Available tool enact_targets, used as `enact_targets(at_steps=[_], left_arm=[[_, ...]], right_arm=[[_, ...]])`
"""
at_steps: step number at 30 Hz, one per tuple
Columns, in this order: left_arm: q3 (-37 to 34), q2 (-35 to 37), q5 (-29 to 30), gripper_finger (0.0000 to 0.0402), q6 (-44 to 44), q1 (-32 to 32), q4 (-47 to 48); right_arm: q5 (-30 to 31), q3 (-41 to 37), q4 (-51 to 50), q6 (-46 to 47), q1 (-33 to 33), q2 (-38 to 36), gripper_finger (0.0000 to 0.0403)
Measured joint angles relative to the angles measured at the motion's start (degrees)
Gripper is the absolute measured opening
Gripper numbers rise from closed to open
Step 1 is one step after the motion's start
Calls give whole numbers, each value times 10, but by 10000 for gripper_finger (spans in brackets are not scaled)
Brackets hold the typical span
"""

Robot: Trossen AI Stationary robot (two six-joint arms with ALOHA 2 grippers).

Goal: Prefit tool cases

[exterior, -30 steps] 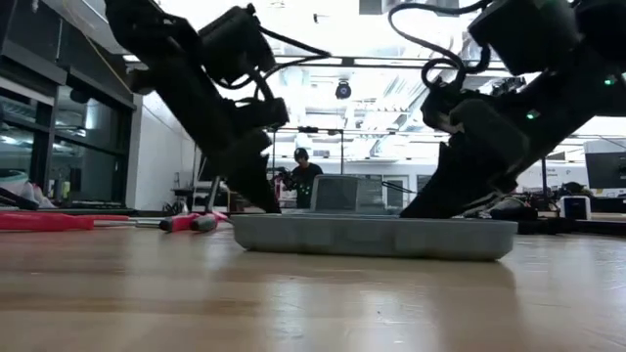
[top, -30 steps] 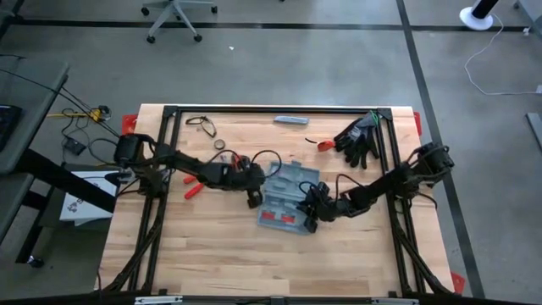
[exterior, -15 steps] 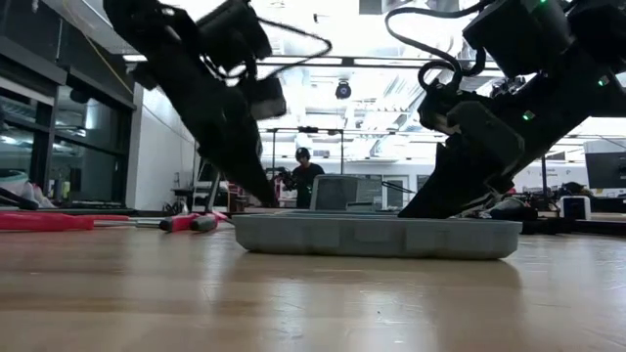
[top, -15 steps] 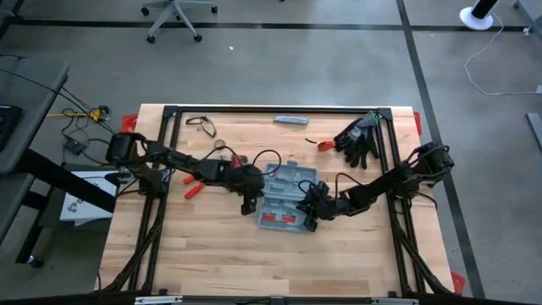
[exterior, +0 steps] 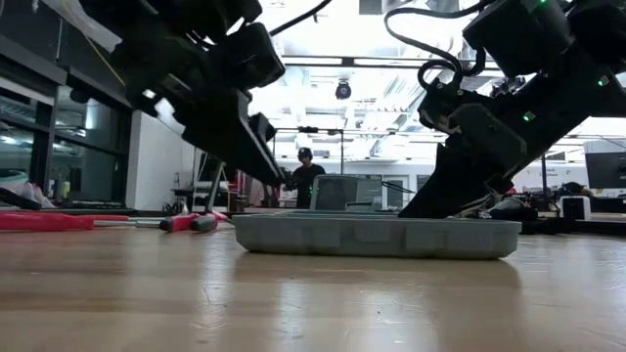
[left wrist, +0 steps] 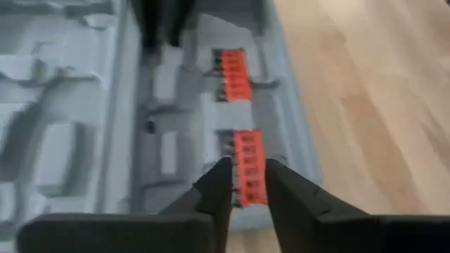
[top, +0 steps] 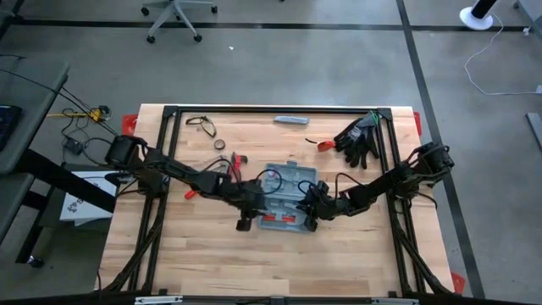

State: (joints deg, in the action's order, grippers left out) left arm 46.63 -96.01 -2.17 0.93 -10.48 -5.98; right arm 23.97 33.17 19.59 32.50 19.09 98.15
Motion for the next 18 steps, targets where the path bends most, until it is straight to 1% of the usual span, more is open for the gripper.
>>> enact_targets(at_steps=[3, 6, 9, 13, 18], left_arm=[[0, -1, 19, 119, 4, 1, -6], [0, -1, 19, 152, 27, 3, -24], [0, -8, 15, 176, 33, 3, -28], [0, -25, 11, 191, 34, 2, -27], [11, -28, 14, 193, 33, 2, -13]], right_arm=[[0, 0, 0, 0, 0, 0, 78], [0, 0, 0, 0, 0, 0, 78], [10, 0, 3, -6, 0, 0, 78], [18, -1, 16, -24, -11, 1, 78], [7, -1, 20, -38, -34, 1, 78]])
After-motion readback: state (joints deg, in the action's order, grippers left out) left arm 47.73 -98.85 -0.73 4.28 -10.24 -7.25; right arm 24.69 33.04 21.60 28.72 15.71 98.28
